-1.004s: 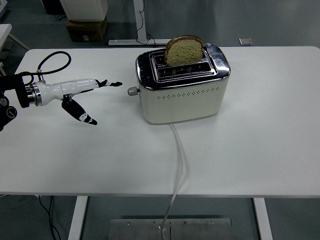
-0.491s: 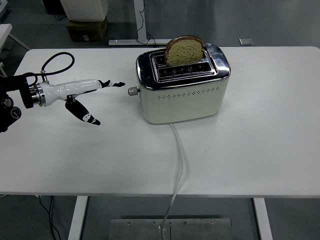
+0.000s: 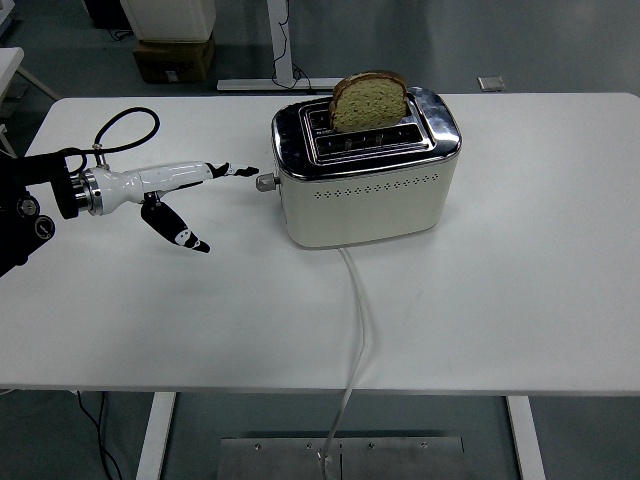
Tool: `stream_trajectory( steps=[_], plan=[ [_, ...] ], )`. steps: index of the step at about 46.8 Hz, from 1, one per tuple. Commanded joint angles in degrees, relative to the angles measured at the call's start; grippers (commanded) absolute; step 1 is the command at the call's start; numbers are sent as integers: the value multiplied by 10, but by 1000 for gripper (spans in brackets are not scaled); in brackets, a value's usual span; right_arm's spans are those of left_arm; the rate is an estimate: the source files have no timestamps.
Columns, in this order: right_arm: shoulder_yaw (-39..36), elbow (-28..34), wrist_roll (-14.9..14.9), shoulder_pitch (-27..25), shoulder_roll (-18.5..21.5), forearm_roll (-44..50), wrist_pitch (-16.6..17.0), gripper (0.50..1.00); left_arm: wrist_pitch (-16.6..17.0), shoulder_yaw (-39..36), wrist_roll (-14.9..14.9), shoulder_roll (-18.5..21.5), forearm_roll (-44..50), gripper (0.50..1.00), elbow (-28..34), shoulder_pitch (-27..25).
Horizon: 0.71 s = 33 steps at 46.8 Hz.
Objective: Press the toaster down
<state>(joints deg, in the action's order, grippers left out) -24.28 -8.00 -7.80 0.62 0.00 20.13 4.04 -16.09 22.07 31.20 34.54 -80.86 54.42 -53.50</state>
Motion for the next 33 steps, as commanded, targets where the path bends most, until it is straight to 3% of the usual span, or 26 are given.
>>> stream_trajectory(
  steps=[1, 33],
  plan=[
    [0, 0, 0, 0, 0, 0, 0, 1000, 0, -4, 0, -5, -1, 1000, -5, 1],
    [-1, 0, 0, 0, 0, 0, 0, 1000, 1, -11, -2, -18, -1, 1000, -13, 1]
  ],
)
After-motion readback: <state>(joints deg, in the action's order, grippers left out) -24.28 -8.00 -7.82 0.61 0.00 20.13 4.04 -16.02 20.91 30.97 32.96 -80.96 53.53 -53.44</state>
